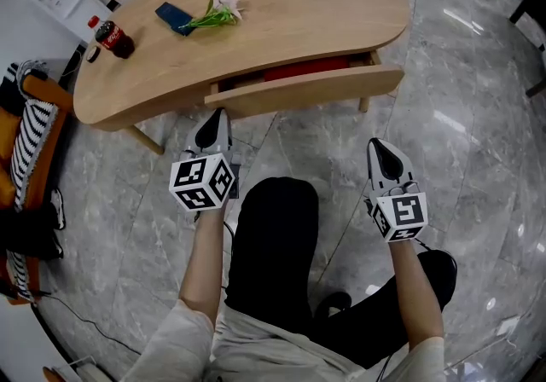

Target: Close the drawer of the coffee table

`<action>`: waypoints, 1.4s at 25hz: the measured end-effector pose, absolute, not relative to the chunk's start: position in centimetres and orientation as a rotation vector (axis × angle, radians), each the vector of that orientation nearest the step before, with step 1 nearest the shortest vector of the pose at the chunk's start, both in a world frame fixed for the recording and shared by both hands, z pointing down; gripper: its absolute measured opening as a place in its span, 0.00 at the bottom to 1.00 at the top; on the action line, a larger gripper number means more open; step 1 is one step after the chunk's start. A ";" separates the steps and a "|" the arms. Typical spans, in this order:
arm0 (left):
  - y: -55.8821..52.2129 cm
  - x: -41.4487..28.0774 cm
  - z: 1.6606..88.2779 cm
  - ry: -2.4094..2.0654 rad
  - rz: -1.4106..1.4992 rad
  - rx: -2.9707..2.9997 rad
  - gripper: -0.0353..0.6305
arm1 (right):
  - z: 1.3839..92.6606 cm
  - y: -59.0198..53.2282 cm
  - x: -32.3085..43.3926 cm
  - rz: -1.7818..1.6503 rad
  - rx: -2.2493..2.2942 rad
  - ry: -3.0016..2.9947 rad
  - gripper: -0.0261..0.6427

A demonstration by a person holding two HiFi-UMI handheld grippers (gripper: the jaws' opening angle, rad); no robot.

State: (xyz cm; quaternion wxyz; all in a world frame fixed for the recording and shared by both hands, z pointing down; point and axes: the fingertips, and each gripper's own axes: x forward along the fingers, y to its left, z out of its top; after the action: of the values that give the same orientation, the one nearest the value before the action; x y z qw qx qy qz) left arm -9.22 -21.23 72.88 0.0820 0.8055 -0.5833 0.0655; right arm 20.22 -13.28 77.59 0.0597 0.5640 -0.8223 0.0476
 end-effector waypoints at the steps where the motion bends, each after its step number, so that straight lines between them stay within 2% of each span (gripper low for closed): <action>1: -21.2 -9.2 72.9 -1.745 0.188 2.403 0.07 | 77.7 -13.3 20.3 0.149 1.710 -2.487 0.06; 21: -24.1 -9.6 72.9 -1.779 0.167 2.369 0.07 | 78.1 -12.7 20.0 0.133 1.686 -2.469 0.06; 35: -23.9 -8.5 73.2 -1.765 0.040 2.334 0.07 | 78.2 -12.3 20.0 0.121 1.677 -2.451 0.06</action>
State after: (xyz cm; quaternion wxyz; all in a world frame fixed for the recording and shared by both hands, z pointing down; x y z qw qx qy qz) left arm -8.45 -23.87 73.21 0.1074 0.7930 -0.5995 0.0135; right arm 20.03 -12.28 78.23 0.0845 0.5623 -0.8216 0.0407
